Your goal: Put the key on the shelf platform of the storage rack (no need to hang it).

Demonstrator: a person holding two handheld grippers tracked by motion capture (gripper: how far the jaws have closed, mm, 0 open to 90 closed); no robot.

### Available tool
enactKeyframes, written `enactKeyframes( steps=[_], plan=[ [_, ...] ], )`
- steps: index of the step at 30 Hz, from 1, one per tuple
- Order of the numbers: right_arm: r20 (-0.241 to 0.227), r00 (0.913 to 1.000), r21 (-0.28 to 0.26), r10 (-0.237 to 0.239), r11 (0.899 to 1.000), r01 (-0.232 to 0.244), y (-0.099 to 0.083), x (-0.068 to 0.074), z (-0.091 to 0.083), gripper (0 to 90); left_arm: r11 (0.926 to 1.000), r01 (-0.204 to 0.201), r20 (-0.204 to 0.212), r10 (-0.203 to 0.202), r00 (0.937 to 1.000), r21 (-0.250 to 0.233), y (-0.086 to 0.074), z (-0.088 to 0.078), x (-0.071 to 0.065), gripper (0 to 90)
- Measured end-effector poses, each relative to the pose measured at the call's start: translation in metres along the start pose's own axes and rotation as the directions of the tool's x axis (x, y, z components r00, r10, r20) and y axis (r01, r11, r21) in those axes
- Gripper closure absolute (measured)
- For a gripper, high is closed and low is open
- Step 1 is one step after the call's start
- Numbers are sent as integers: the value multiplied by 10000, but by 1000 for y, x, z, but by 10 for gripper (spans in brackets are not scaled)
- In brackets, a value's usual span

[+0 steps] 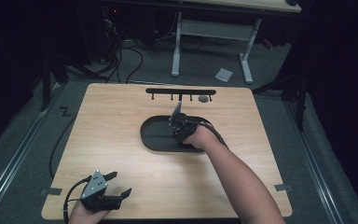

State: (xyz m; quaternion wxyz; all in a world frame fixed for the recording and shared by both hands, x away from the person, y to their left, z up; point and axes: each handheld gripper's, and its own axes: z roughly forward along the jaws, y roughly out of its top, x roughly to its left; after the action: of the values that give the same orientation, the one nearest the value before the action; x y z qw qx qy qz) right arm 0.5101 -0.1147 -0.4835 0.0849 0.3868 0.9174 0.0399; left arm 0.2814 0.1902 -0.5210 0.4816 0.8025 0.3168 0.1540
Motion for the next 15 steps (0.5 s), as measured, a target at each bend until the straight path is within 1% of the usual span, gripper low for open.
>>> enactKeyframes(
  steps=[2, 3, 4, 7, 8, 11, 13, 15],
  plan=[
    [21, 10000, 12, -11, 10000, 11, 1, 0, 3, 488, 10000, -8, -9, 8, 10000, 10, 0, 0, 0, 186],
    [70, 9999, -24, -131, 9999, 131, 1, -1, 4, 487, 10000, -10, -22, 10, 10000, 6, 0, 0, 0, 186],
    [26, 10000, -5, -7, 10000, 7, 1, 0, 4, 487, 10000, -9, -25, 9, 10000, 3, 0, 0, 0, 186],
    [-6, 9999, -126, 125, 9998, -125, 4, 0, 5, 487, 10000, -8, -38, 8, 10000, 3, 0, 0, 0, 187],
    [-7, 10000, -198, 54, 9998, -54, 4, -1, 5, 486, 10000, -13, -42, 13, 10000, 8, 0, 0, 0, 187],
    [-35, 10000, -198, 87, 9998, -88, 5, -1, 5, 481, 10000, -3, -46, 3, 10000, 9, 0, 0, 0, 187],
    [-96, 9997, -258, 228, 9994, -230, 4, 0, 3, 434, 10000, 1, -38, -1, 10000, 6, 0, 0, 0, 187],
    [-122, 9997, -440, 206, 9988, -211, 4, 0, -1, 408, 10000, -3, -42, 3, 10000, 5, 0, 0, 0, 187]
  ],
)
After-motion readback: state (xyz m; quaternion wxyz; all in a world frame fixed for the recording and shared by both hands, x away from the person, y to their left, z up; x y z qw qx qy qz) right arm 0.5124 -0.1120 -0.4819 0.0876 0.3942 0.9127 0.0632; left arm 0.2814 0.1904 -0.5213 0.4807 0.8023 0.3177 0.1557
